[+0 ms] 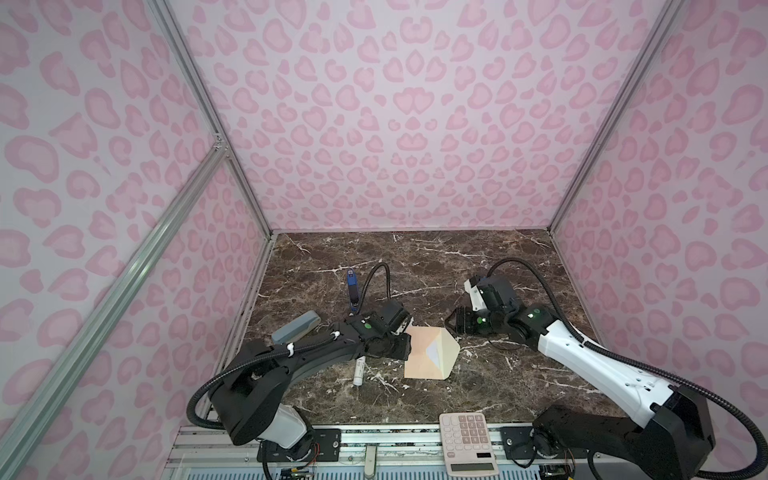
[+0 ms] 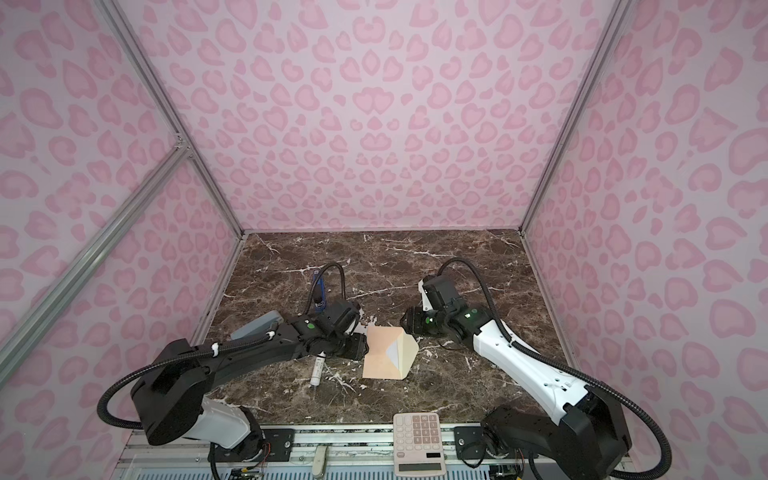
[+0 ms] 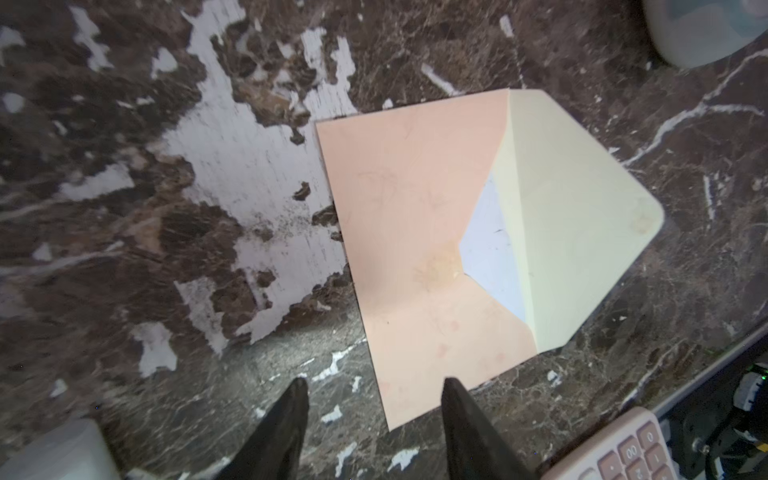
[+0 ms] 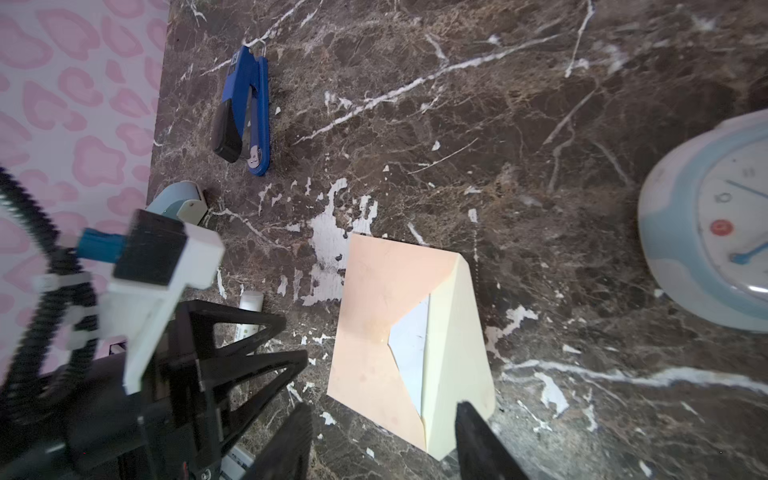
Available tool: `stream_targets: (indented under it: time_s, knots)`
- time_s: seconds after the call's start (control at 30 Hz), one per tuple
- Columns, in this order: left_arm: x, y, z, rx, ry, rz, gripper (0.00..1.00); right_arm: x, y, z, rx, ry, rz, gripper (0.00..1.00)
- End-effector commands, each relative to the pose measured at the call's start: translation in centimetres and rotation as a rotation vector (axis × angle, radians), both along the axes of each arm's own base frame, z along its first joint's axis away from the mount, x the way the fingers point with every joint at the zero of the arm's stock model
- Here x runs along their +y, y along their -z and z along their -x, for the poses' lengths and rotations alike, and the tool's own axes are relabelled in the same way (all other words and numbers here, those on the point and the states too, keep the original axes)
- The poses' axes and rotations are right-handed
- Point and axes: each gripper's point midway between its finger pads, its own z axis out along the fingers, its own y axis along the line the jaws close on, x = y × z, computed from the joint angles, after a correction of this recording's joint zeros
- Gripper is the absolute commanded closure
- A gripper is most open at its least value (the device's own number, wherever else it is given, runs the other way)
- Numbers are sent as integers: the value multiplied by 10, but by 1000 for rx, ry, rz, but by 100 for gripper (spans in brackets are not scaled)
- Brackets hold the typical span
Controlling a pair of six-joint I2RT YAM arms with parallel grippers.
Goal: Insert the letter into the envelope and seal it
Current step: 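Move the left gripper to the white glue stick and grasp it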
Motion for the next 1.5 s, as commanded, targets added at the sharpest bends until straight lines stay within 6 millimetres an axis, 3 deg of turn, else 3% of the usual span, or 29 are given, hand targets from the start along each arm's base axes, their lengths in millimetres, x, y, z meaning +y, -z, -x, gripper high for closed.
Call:
stream_targets:
  time_s: [0.0, 0.2, 0.37, 0.5, 0.87, 1.47]
  knots:
    - [14, -22, -6, -63, -40, -30, 44, -6, 4, -5, -55, 35, -1, 44]
    - [61, -44, -3, -127, -162, -109, 42, -8, 7, -4, -113, 70, -68, 44]
    - [117, -21, 22, -36, -291, -220, 34, -9, 9, -4, -141, 88, -100, 45]
    - [138, 2, 46, 48, -322, -272, 32, -6, 8, -4, -152, 82, -114, 45]
    - [124, 40, 43, 108, -288, -283, 39, 2, 9, -3, -155, 55, -131, 46]
    - [118, 61, 32, 128, -234, -317, 58, 2, 10, -3, -158, 59, -130, 46]
